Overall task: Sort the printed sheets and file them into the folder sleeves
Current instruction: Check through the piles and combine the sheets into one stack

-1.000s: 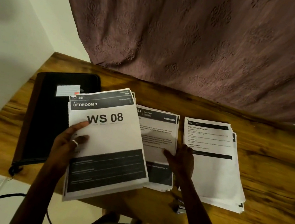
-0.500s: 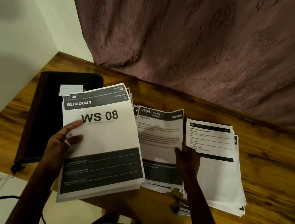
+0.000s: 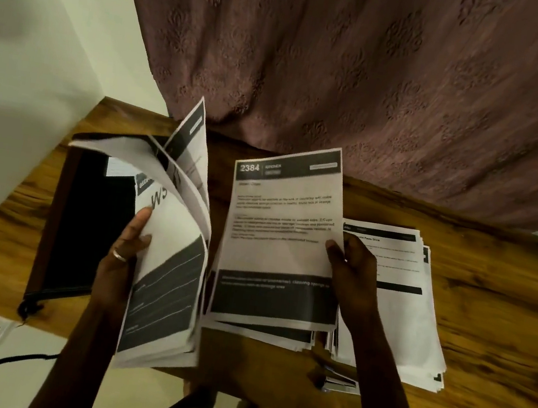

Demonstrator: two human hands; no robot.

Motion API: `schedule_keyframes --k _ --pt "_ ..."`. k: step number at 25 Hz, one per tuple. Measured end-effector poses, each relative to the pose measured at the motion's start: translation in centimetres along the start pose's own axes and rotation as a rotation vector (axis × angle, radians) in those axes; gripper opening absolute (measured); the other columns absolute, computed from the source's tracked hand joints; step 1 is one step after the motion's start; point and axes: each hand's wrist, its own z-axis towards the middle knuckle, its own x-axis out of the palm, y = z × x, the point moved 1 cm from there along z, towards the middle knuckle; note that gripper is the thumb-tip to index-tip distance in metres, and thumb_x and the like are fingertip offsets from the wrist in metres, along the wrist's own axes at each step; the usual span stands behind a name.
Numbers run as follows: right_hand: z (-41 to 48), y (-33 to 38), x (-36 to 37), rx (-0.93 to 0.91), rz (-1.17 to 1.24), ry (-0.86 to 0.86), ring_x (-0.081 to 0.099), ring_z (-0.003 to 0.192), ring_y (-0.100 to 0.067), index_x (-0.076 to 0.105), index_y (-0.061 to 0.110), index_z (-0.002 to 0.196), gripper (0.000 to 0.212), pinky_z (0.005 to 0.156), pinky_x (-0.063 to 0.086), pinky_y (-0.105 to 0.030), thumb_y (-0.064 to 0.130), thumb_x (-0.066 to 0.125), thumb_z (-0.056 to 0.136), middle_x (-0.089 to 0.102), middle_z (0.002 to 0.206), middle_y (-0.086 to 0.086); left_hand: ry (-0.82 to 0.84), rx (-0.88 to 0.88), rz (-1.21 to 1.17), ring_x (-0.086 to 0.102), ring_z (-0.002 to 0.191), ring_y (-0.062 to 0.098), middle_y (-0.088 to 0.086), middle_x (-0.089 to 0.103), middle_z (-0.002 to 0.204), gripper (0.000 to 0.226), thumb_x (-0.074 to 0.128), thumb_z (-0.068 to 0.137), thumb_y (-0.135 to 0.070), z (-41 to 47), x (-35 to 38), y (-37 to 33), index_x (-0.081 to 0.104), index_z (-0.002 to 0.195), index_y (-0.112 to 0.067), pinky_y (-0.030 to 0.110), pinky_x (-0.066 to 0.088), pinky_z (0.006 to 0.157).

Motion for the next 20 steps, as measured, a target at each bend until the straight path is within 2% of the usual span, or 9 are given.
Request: schedule_keyframes --k 1,2,5,8,10,15,17,18,20 --pt "-0.4 1.0 0.1 -0.004 0.04 0.04 0.065 0.109 -0.017 0.059 0.023 0.12 0.022 0.09 0.057 -0.038 0.025 0.056 0.098 0.066 0.123 0.0 0.018 -0.018 0.039 0.065 0.104 0.027 0.008 0.057 0.137 0.076 0.081 0.073 -0.052 0.0 0.3 0.2 0.052 0.142 -0.035 0.038 0.062 0.073" --pt "-0.9 1.9 0.3 -0.002 0.064 0.072 0.065 0.108 -0.016 0.06 0.022 0.122 0.025 0.089 0.058 -0.037 0.026 0.056 0.098 0.065 0.123 0.0 0.031 -0.041 0.067 0.066 0.103 0.028 0.008 0.059 0.134 0.073 0.078 0.077 -0.052 0.2 0.7 0.6 0.051 0.142 -0.033 0.042 0.062 0.076" --pt "-2.3 3.5 0.8 0.021 0.079 0.13 0.066 0.105 -0.015 0.059 0.017 0.125 0.029 0.086 0.059 -0.035 0.027 0.056 0.097 0.066 0.122 0.0 0.025 -0.11 0.138 0.065 0.107 0.04 0.014 0.061 0.129 0.039 0.059 0.096 -0.034 0.6 2.2 1.8 0.055 0.135 -0.032 0.057 0.058 0.084" --pt "-3.3 4.3 1.5 0.016 0.016 0.154 0.064 0.106 -0.014 0.059 0.019 0.123 0.027 0.088 0.058 -0.032 0.027 0.056 0.098 0.065 0.122 0.002 0.04 -0.168 0.005 0.067 0.108 0.039 0.013 0.062 0.132 0.029 0.058 0.094 -0.018 1.1 2.9 2.8 0.061 0.122 -0.022 0.053 0.059 0.08" --pt "-3.9 4.3 2.3 0.006 -0.069 0.172 0.063 0.104 -0.008 0.059 0.023 0.12 0.024 0.09 0.056 -0.032 0.029 0.057 0.097 0.065 0.118 0.008 0.041 -0.18 -0.037 0.068 0.108 0.035 0.009 0.064 0.132 0.026 0.056 0.094 -0.011 1.3 3.0 3.2 0.064 0.115 -0.023 0.05 0.061 0.077" --pt "-4.9 3.8 4.4 0.0 -0.104 0.304 0.064 0.098 -0.003 0.06 0.029 0.111 0.016 0.088 0.054 -0.023 0.035 0.054 0.098 0.065 0.105 0.018 0.014 -0.209 0.016 0.071 0.103 0.032 0.007 0.061 0.132 0.028 0.058 0.092 -0.011 0.7 2.5 3.9 0.064 0.115 -0.025 0.045 0.063 0.071" --pt "-3.8 2.2 4.1 0.044 -0.06 0.251 0.068 0.089 -0.005 0.062 0.026 0.108 0.021 0.081 0.057 -0.024 0.039 0.048 0.1 0.069 0.1 0.011 -0.014 -0.204 0.014 0.07 0.102 0.032 0.007 0.061 0.132 0.03 0.059 0.09 -0.014 0.2 1.9 3.6 0.062 0.118 -0.027 0.045 0.063 0.07" --pt "-3.0 1.0 3.7 0.063 -0.106 0.16 0.069 0.084 -0.006 0.064 0.023 0.107 0.022 0.077 0.058 -0.026 0.038 0.049 0.1 0.071 0.1 0.006 -0.032 -0.196 0.016 0.07 0.102 0.032 0.008 0.061 0.132 0.033 0.059 0.09 -0.016 0.0 1.6 3.4 0.061 0.121 -0.026 0.044 0.063 0.069" --pt "-0.8 -2.7 2.7 0.058 -0.43 -0.023 0.068 0.084 -0.009 0.064 0.018 0.105 0.025 0.073 0.055 -0.026 0.04 0.053 0.098 0.071 0.099 0.0 -0.065 -0.188 0.022 0.069 0.1 0.031 0.009 0.06 0.133 0.039 0.056 0.094 -0.016 -0.3 1.0 3.2 0.054 0.133 -0.024 0.042 0.063 0.067"
